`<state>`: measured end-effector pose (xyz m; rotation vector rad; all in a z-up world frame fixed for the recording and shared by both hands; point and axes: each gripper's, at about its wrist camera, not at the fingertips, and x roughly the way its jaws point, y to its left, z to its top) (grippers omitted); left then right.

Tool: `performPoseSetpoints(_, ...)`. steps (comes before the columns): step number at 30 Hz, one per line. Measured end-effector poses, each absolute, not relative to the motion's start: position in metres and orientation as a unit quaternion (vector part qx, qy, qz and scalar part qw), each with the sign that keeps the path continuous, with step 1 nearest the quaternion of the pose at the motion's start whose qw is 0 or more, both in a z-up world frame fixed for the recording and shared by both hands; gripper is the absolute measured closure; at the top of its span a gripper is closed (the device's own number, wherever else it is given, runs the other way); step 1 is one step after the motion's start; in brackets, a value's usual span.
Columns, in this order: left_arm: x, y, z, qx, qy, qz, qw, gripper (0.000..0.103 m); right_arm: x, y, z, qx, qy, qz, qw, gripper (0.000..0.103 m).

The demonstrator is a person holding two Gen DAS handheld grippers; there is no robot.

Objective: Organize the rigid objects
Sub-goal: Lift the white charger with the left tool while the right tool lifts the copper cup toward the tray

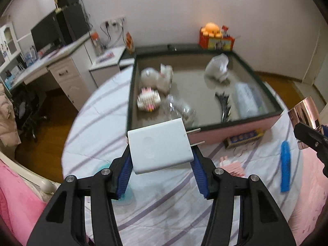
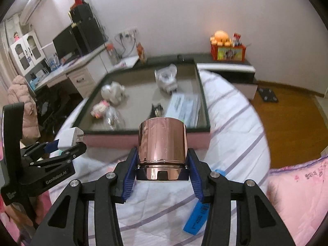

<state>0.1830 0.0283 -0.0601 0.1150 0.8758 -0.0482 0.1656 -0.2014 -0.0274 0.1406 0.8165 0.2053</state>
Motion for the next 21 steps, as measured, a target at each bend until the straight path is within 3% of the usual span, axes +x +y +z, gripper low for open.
performPoseSetpoints(9, 0.142, 0.030, -0.007, 0.059, 0.345, -0.017, 0.937, 0.048, 0.128, -0.198, 0.020, 0.056, 0.325, 0.104, 0.939, 0.055)
performPoseSetpoints(21, 0.113, 0.014, 0.027, 0.061, 0.289, -0.035, 0.955, 0.048, 0.094, -0.196, 0.043, 0.050, 0.280, 0.107, 0.953, 0.055)
